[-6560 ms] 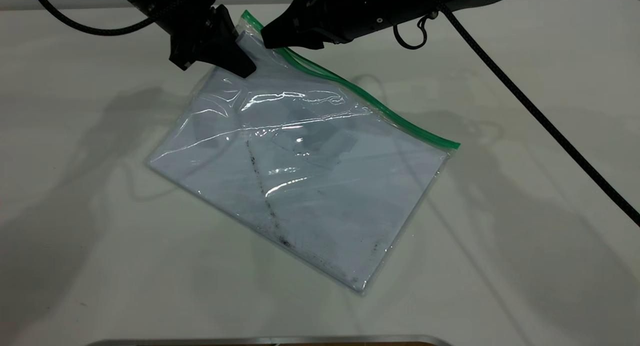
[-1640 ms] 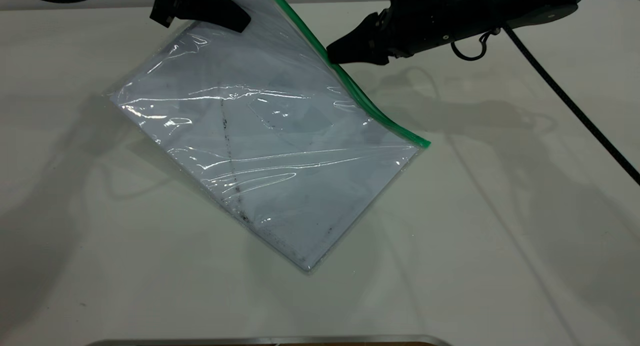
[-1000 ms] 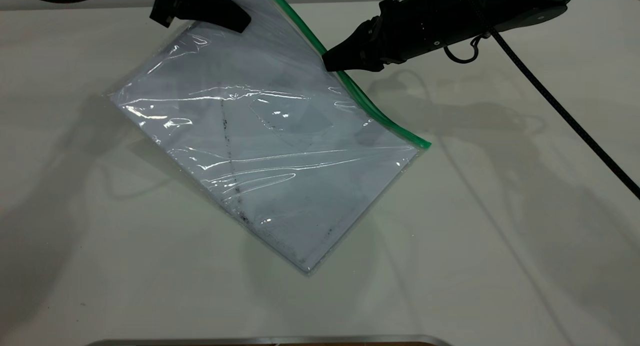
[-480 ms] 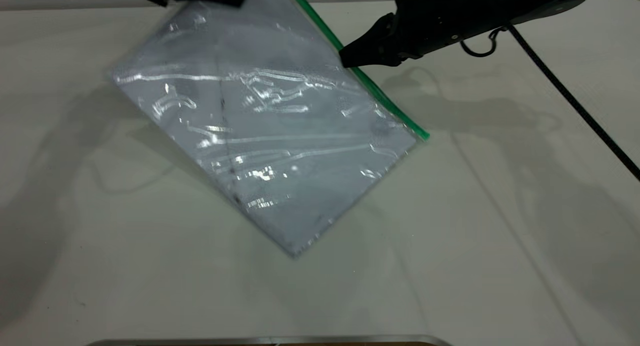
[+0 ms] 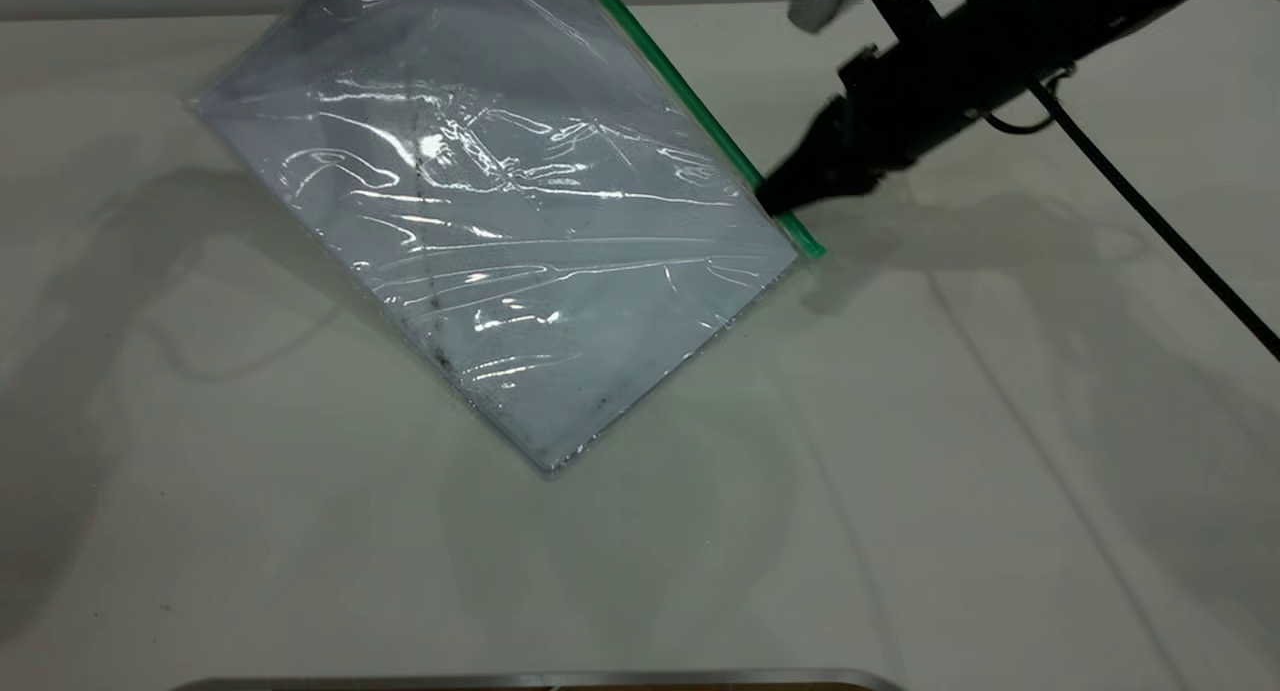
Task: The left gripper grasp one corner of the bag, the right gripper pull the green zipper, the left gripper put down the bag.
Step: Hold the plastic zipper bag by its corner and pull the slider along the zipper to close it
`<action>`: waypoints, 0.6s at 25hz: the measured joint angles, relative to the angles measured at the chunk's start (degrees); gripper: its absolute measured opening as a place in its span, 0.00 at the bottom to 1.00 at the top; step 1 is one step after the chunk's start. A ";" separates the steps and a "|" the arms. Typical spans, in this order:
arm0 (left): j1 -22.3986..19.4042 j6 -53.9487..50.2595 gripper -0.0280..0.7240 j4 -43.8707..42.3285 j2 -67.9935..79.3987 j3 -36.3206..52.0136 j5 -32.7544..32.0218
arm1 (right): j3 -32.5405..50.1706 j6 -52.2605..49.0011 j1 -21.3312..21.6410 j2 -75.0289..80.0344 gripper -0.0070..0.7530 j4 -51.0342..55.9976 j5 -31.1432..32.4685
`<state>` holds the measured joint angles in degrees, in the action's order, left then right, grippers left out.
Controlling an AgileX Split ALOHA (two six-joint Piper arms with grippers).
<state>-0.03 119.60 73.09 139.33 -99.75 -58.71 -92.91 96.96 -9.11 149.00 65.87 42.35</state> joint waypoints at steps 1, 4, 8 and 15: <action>-0.05 0.00 0.11 0.06 0.00 0.00 0.00 | 0.00 -1.67 0.25 0.17 0.06 -1.40 0.00; -0.11 0.00 0.11 0.06 0.00 0.00 -0.05 | 0.00 -3.55 0.57 0.24 0.07 -1.81 0.22; -0.34 0.02 0.11 0.06 0.00 0.00 0.13 | 0.00 -2.12 0.59 -0.81 0.13 0.58 0.27; -0.41 -0.12 0.11 0.31 0.00 0.00 0.49 | 0.00 -6.64 0.71 -2.43 0.18 -6.80 2.03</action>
<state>-0.44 119.49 73.40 139.33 -99.75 -58.22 -92.91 90.32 -8.40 146.57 59.07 44.38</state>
